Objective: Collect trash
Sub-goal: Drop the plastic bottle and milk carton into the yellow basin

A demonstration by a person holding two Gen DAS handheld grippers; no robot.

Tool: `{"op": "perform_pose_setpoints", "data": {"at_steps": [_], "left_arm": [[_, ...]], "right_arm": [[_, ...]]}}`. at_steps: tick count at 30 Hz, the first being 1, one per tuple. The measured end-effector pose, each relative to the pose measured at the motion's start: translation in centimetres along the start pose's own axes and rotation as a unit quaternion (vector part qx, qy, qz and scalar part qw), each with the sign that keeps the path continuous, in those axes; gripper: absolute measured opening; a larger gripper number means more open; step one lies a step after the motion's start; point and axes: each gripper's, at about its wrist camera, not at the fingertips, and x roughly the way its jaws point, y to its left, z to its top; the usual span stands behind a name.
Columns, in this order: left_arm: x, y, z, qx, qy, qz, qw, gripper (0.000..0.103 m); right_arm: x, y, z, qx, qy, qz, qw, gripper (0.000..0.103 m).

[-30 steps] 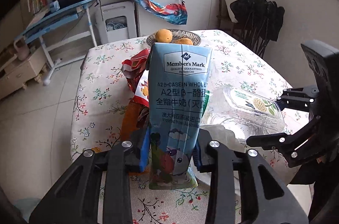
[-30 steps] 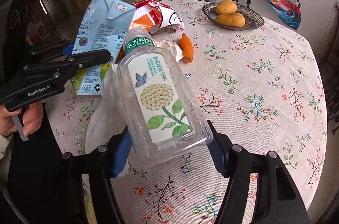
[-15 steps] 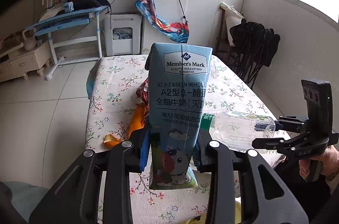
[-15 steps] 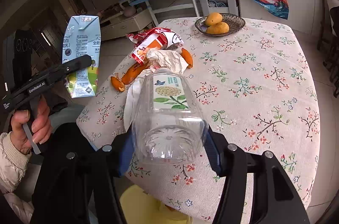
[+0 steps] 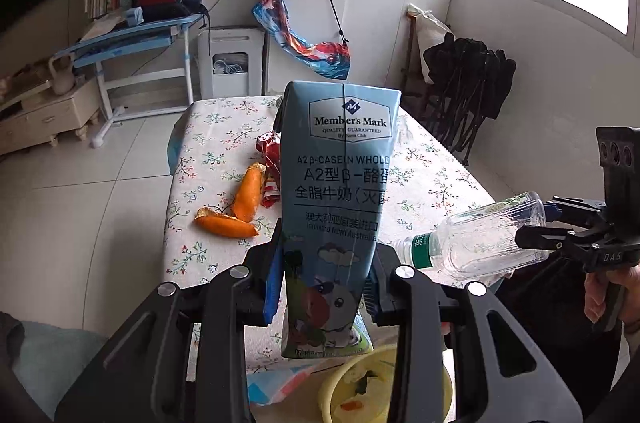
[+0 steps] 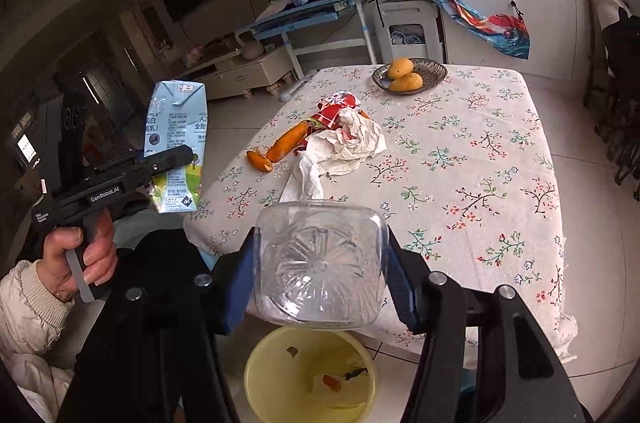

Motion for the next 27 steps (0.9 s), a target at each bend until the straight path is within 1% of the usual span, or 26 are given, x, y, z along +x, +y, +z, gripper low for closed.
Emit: {"op": "perform_pose_setpoints", "data": {"at_steps": [4, 8, 11, 14, 18, 22, 24, 27], "left_arm": [[-1.5, 0.1, -0.9, -0.003, -0.002, 0.001, 1.0000, 0.032], [-2.5, 0.3, -2.2, -0.015, 0.005, 0.001, 0.9999, 0.032], [-2.8, -0.1, -3.1, -0.020, 0.013, -0.005, 0.9997, 0.032], [-2.9, -0.9, -4.1, -0.014, 0.022, -0.010, 0.9996, 0.032], [-3.2, -2.1, -5.3, -0.008, 0.035, -0.019, 0.9992, 0.032], [-3.4, -3.1, -6.1, -0.002, 0.042, -0.024, 0.9988, 0.032], [-3.6, -3.6, -6.2, 0.001, 0.044, -0.026, 0.9987, 0.032], [-3.9, -4.4, -6.3, 0.008, 0.044, -0.027, 0.9987, 0.032]], "right_arm": [[-2.0, 2.5, -0.8, -0.034, 0.008, 0.005, 0.999, 0.057], [-2.4, 4.5, -2.7, -0.055, 0.034, 0.016, 0.998, 0.057], [-1.2, 5.6, -4.4, -0.067, 0.062, 0.021, 0.996, 0.057], [0.5, 6.2, -6.0, -0.062, 0.090, 0.030, 0.994, 0.057], [2.6, 6.4, -7.4, -0.055, 0.122, 0.036, 0.990, 0.057], [3.9, 6.9, -8.9, -0.053, 0.155, 0.033, 0.986, 0.057], [4.2, 6.7, -9.3, -0.047, 0.159, 0.032, 0.986, 0.058], [3.4, 6.4, -9.2, -0.029, 0.134, 0.034, 0.990, 0.060]]}}
